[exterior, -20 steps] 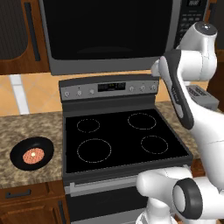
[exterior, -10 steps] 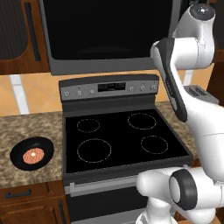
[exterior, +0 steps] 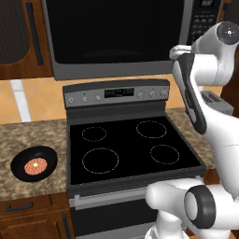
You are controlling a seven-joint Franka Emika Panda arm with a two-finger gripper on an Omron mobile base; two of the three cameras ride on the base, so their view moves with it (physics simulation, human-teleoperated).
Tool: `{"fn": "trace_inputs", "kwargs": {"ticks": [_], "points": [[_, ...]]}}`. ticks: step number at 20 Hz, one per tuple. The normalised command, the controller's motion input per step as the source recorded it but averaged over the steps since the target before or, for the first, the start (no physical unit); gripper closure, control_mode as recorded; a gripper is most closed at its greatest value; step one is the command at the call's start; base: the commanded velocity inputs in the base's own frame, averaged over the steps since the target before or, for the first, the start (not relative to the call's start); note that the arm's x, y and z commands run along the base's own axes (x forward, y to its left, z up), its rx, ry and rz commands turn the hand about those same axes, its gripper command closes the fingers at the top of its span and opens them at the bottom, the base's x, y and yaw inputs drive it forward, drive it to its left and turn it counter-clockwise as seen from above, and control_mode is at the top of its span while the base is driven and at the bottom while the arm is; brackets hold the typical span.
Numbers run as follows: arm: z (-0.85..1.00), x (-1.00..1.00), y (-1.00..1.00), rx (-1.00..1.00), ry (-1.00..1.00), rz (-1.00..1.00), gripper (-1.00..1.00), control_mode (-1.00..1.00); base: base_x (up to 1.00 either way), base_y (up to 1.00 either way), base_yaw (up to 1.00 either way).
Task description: Open the microwave, place the bowl with waffle inside the microwave, then close the microwave door and turn it on.
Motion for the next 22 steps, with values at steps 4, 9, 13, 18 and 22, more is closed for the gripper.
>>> {"fn": "trace_inputs", "kwargs": {"ticks": [4, 9, 13, 18, 22], "points": [[0.00, 0.59, -0.26, 0.03, -0.01, 0.00, -1.00, -1.00, 0.00, 0.00, 0.00], [0.09, 0.57, -0.11, 0.04, -0.05, 0.03, -1.00, -1.00, 0.00, 0.00, 0.00], [0.36, 0.15, 0.00, 0.03, -0.18, 0.08, -1.00, -1.00, 0.00, 0.00, 0.00], [0.22, 0.25, 0.00, 0.02, -0.15, 0.09, -1.00, -1.00, 0.00, 0.00, 0.00], [0.00, 0.69, 0.00, 0.00, -0.01, 0.10, -1.00, -1.00, 0.00, 0.00, 0.00]]}}
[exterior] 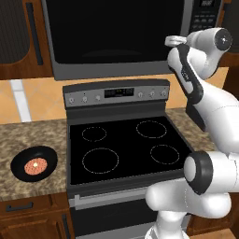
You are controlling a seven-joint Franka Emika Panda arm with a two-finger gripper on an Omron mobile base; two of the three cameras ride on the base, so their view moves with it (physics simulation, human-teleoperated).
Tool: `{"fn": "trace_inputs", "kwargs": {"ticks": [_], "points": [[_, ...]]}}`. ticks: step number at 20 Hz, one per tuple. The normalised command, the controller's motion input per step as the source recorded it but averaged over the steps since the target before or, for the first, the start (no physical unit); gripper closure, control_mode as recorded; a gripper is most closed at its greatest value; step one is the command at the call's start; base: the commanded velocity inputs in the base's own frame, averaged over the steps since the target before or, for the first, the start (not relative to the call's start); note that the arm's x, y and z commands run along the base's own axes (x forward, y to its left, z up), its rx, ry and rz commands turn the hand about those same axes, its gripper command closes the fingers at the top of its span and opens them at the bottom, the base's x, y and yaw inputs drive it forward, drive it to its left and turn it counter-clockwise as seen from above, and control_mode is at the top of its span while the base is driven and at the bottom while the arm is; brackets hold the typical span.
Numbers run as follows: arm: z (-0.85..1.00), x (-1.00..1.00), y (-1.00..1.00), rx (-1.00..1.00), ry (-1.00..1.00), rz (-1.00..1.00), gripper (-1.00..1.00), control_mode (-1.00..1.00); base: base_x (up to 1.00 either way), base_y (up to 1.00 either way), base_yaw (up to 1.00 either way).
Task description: Open the microwave, place the bowl with waffle inside the microwave, then close the microwave door and turn it on.
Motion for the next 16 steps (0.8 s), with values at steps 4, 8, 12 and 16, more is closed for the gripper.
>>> {"fn": "trace_inputs", "kwargs": {"ticks": [4, 8, 12, 16], "points": [[-0.02, 0.86, 0.00, 0.00, 0.00, 0.16, -1.00, -1.00, 0.00, 0.00, 0.00], [-0.38, 0.99, 0.03, 0.00, 0.00, 0.18, -1.00, -1.00, 0.00, 0.00, 0.00], [-0.71, 1.00, 0.72, -0.04, 0.00, 0.14, 1.00, -1.00, 0.00, 0.00, 0.00], [-0.67, 1.00, 1.00, -0.10, 0.01, 0.11, 1.00, -1.00, 0.00, 0.00, 0.00]]}}
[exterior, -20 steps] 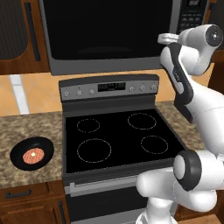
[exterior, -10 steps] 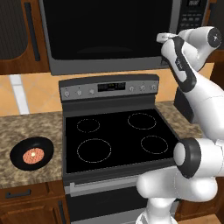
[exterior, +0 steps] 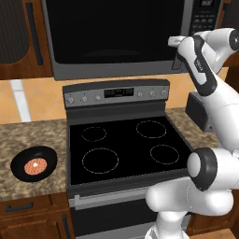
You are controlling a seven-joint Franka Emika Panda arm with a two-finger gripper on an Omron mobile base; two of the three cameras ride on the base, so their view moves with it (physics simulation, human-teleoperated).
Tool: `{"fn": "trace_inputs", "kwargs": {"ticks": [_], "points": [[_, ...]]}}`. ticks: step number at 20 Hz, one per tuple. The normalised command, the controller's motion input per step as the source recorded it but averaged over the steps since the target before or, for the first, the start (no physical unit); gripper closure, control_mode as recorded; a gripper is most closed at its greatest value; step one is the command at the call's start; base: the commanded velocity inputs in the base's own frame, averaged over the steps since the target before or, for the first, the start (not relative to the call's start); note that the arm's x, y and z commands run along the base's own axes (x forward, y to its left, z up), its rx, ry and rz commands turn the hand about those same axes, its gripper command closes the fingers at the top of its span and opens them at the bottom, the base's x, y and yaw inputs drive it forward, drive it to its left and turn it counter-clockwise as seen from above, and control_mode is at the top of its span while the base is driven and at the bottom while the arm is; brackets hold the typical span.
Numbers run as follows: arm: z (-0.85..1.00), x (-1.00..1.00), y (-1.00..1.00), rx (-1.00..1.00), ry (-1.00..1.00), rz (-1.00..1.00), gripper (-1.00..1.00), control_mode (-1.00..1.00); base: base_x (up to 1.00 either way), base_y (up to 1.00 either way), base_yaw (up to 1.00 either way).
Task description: Open the microwave, place the bowl with waffle inside the microwave, then close the microwave door and turn it on.
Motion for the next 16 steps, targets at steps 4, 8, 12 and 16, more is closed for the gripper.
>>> {"fn": "trace_inputs", "kwargs": {"ticks": [4, 8, 12, 16], "points": [[-0.40, 0.93, 1.00, -0.10, 0.07, 0.15, 1.00, -1.00, 0.00, 0.00, 0.00], [-0.10, 0.34, 1.00, -0.11, 0.15, 0.18, 1.00, -1.00, 0.00, 0.00, 0.00], [-0.04, -0.05, 1.00, -0.16, 0.10, 0.19, 1.00, -1.00, 0.00, 0.00, 0.00], [-0.17, -0.41, 1.00, -0.19, 0.01, 0.20, 1.00, -1.00, 0.00, 0.00, 0.00]]}}
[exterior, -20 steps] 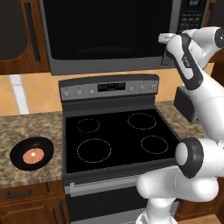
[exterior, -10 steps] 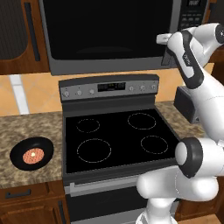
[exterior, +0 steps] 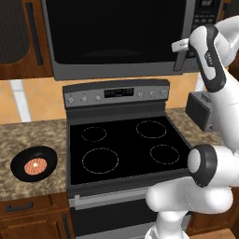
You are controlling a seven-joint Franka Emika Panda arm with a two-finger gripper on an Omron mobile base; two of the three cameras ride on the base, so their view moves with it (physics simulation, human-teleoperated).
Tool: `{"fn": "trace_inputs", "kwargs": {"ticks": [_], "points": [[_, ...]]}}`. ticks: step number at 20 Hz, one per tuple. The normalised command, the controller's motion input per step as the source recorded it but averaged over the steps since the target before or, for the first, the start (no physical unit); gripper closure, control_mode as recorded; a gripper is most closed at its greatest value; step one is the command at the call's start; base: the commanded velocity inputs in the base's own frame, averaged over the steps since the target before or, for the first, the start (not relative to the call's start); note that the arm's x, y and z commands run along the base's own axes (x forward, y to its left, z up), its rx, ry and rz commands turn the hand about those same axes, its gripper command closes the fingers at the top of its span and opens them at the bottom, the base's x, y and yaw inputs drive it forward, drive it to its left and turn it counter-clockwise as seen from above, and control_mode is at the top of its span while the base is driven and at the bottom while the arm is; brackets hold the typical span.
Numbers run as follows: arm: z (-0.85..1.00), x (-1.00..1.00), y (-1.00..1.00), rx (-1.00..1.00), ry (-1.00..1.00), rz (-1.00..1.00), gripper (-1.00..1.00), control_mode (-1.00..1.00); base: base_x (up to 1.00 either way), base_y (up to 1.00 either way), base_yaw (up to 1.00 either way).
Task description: Open the microwave, place the bowl with waffle inside the microwave, then close the microwave door and turn it on.
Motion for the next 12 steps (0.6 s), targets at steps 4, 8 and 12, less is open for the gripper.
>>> {"fn": "trace_inputs", "kwargs": {"ticks": [4, 8, 12], "points": [[-0.33, -0.81, 1.00, -0.21, 0.00, 0.18, 1.00, -1.00, 0.00, 0.00, 0.00], [-0.37, -0.84, 1.00, -0.22, 0.00, 0.13, 1.00, -1.00, 0.00, 0.00, 0.00], [-0.40, -0.85, 1.00, -0.22, 0.00, 0.11, 1.00, -1.00, 0.00, 0.00, 0.00]]}}
